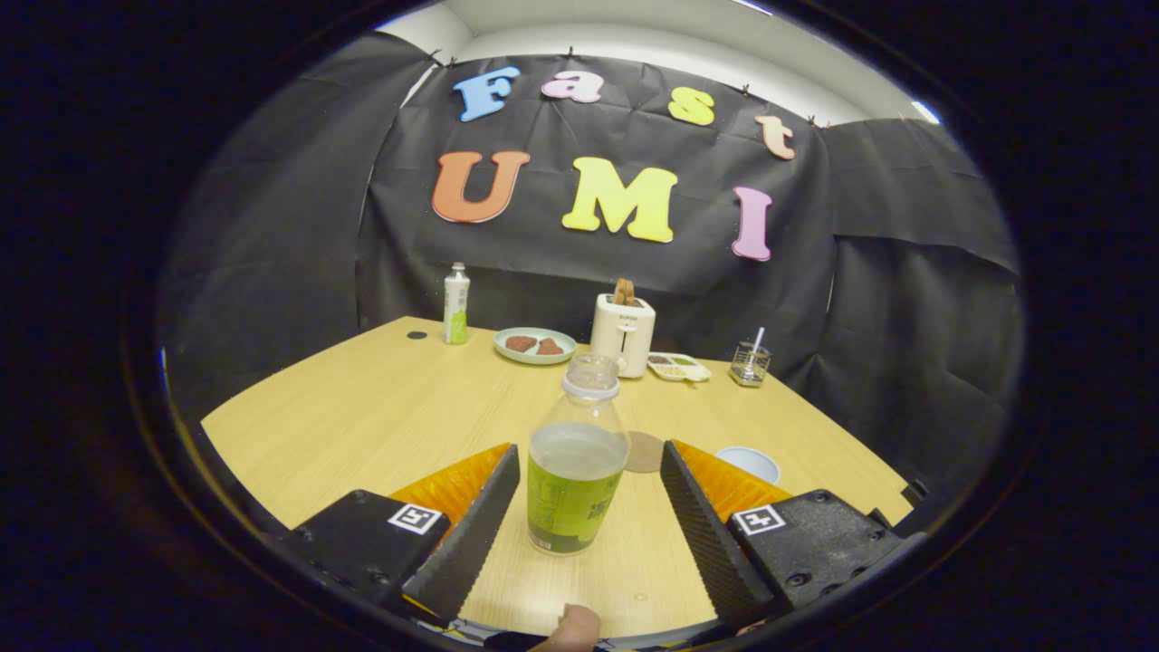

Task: Take the bottle from table, then pour the juice into the cup, finally place the bottle on the coaster

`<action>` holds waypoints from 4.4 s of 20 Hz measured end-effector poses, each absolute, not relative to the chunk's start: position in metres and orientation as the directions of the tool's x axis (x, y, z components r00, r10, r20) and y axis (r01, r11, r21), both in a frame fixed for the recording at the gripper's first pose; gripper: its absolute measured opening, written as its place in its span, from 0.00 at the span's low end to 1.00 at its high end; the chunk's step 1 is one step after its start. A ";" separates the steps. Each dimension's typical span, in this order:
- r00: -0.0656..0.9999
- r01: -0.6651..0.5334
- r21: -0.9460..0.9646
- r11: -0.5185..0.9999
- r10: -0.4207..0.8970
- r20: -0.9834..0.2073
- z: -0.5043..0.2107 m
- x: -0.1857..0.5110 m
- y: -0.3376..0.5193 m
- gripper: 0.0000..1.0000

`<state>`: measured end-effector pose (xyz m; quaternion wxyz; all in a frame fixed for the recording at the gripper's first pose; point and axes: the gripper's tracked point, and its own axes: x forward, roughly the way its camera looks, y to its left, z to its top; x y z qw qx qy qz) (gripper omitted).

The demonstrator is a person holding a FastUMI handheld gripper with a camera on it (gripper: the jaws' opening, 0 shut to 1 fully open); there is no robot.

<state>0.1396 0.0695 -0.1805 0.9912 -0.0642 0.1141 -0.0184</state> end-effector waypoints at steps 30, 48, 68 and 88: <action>0.992 0.044 0.035 0.998 -0.040 -0.119 -0.140 0.157 0.054 0.81; 0.968 -0.146 0.523 0.840 0.229 -0.098 -0.117 0.172 0.065 0.80; 0.892 -0.240 0.961 0.135 0.421 0.164 -0.095 0.183 0.071 0.78; 0.876 -0.231 0.934 -0.273 0.359 0.321 -0.073 0.186 0.025 0.77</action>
